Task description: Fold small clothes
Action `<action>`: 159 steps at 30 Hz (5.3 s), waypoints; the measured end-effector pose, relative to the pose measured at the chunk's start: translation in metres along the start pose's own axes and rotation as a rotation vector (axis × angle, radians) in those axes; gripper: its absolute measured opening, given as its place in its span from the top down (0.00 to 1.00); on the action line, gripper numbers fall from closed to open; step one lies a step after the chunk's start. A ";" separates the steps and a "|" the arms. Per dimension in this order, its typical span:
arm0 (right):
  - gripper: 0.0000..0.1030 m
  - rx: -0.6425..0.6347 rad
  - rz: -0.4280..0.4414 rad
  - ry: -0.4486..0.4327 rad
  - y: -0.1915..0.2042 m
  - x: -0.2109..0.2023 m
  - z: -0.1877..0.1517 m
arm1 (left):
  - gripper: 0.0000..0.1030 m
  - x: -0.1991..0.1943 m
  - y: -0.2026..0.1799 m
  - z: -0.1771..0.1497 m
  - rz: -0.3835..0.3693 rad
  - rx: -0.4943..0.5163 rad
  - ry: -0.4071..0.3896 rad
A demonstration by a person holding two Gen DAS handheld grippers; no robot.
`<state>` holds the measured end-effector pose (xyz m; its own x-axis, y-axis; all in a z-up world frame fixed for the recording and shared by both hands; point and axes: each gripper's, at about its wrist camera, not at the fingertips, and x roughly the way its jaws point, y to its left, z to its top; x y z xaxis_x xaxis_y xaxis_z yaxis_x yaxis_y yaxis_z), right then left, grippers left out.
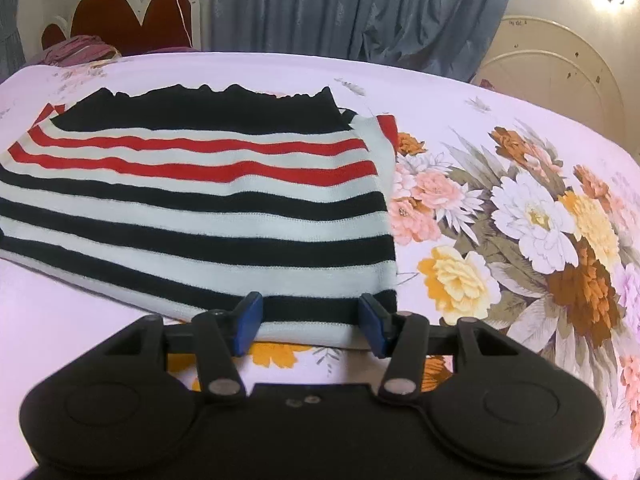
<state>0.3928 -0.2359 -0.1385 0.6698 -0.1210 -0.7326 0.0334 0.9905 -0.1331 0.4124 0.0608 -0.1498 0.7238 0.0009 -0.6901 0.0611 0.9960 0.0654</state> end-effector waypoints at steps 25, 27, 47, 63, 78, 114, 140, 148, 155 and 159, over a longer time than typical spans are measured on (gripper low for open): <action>0.68 0.055 0.069 -0.099 -0.017 -0.041 -0.015 | 0.28 -0.025 -0.001 -0.017 0.009 -0.071 0.023; 0.77 0.058 0.094 -0.113 -0.015 -0.046 -0.018 | 0.28 -0.028 -0.002 -0.025 0.005 -0.074 0.023; 0.92 0.035 0.250 -0.118 0.077 0.032 0.082 | 0.80 0.058 0.087 -0.052 -0.334 -1.002 -0.075; 1.00 -0.116 0.236 -0.081 0.102 0.055 0.066 | 0.87 0.048 0.079 -0.059 -0.300 -1.052 -0.115; 0.92 0.099 0.383 -0.121 0.024 0.040 0.070 | 0.88 -0.028 -0.008 0.049 -0.234 -0.616 -0.254; 0.47 0.359 0.499 0.030 -0.092 0.067 0.077 | 0.42 0.072 -0.022 0.082 -0.360 -0.531 0.025; 0.81 0.232 0.288 -0.069 -0.089 0.048 0.043 | 0.50 0.083 -0.113 0.109 -0.364 -0.150 0.093; 0.68 0.309 0.348 -0.097 -0.114 0.047 0.052 | 0.49 0.078 -0.117 0.131 -0.349 -0.077 0.099; 0.60 0.447 0.390 -0.085 -0.145 0.086 0.096 | 0.49 0.095 -0.098 0.140 -0.344 -0.151 0.060; 0.81 0.445 0.414 -0.046 -0.143 0.109 0.108 | 0.49 0.113 -0.098 0.135 -0.397 -0.227 0.101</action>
<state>0.5410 -0.3839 -0.1275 0.7245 0.2727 -0.6330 0.0640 0.8878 0.4557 0.5808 -0.0485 -0.1370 0.6038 -0.3866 -0.6971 0.1597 0.9155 -0.3694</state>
